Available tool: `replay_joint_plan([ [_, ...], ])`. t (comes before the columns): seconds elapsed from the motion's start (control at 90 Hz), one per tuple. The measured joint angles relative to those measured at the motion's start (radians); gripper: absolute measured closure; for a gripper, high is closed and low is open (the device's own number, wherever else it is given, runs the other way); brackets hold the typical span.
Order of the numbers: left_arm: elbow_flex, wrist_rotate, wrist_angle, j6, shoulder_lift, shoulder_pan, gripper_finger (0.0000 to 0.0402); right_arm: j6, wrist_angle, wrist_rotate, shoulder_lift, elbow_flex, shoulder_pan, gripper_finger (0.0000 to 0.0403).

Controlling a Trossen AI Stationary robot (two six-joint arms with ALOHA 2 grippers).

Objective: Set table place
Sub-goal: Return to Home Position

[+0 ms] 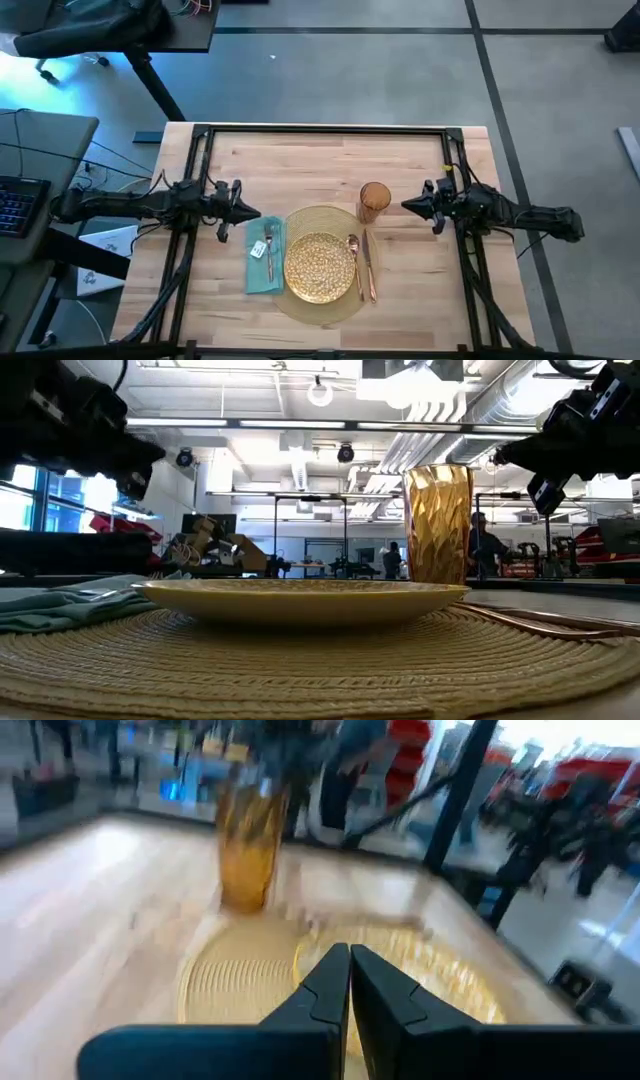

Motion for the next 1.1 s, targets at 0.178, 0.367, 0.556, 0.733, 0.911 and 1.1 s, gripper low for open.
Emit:
replay_joint_plan([
  [0.178,0.000,-0.055,-0.133,-0.027,0.002,0.000,0.0402,0.000,0.000,0.000,0.000,0.000,0.000,0.0402],
  [0.367,0.000,-0.119,-0.135,-0.027,0.009,0.000,0.0402,0.000,0.000,0.000,0.000,0.000,0.000,0.0402],
  [0.556,0.000,-0.141,-0.136,-0.027,0.010,0.000,0.0402,0.000,0.000,0.000,0.000,0.000,0.000,0.0402],
  [0.733,0.000,-0.141,-0.136,-0.027,0.009,0.000,0.0402,0.000,0.000,0.000,0.000,0.000,0.000,0.0403],
  [0.911,0.000,-0.142,-0.136,-0.027,0.010,0.000,0.0402,0.000,0.000,0.000,0.000,0.000,0.000,0.0403],
  [1.1,0.000,-0.142,-0.136,-0.027,0.010,0.000,0.0402,0.000,0.000,-0.001,0.000,0.000,0.000,0.0403],
])
